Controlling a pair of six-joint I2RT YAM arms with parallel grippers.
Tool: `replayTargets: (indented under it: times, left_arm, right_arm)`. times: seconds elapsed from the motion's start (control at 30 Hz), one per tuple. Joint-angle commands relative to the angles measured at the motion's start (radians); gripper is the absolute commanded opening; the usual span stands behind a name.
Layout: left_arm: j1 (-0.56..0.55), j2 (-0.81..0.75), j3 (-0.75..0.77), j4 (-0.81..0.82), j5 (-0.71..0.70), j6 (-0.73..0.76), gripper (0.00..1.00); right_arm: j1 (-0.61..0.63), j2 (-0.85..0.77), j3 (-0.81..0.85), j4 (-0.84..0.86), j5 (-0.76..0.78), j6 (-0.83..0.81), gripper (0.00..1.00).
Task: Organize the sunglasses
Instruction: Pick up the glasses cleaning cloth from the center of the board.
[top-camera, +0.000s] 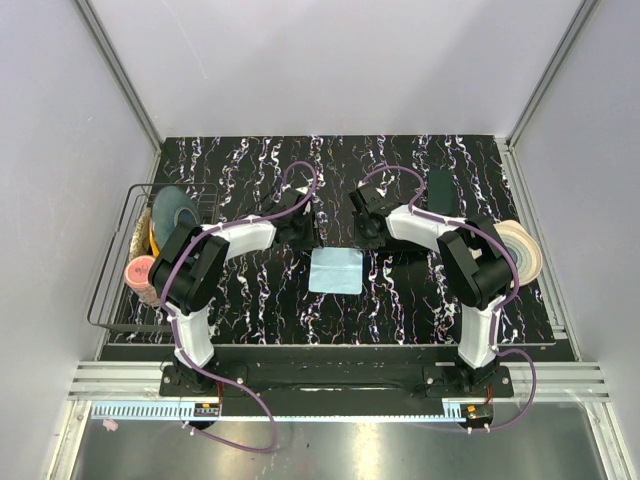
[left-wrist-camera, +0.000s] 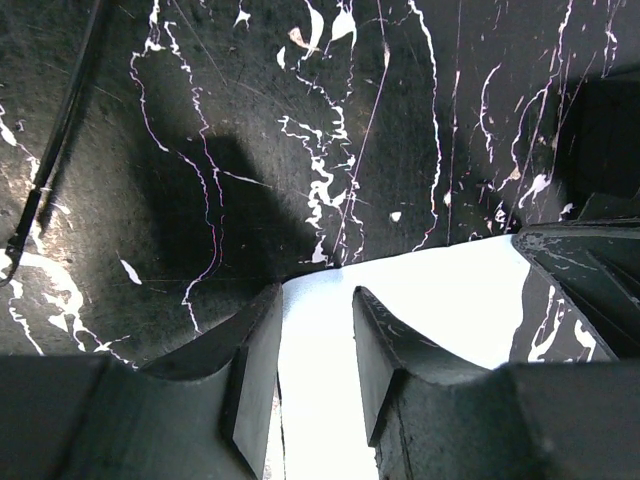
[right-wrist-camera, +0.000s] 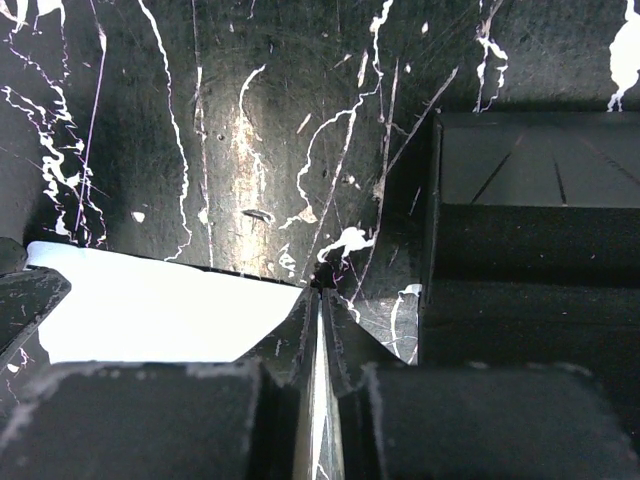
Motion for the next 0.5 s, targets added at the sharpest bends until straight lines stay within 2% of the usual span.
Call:
replayTargets:
  times: [0.0, 0.23, 0.47]
  left_arm:
    - [-0.011, 0.024, -0.016, -0.05, 0.006, 0.025, 0.39]
    - [-0.013, 0.034, -0.013, -0.047, 0.006, 0.028, 0.36]
    - [-0.014, 0.048, -0.004, -0.056, -0.007, 0.031, 0.25]
  right_arm:
    - [0.005, 0.002, 0.021, -0.02, -0.01, -0.01, 0.09]
    - [0.005, 0.006, 0.021, -0.023, -0.007, -0.011, 0.19]
    - [0.005, 0.009, 0.02, -0.03, -0.019, -0.017, 0.18]
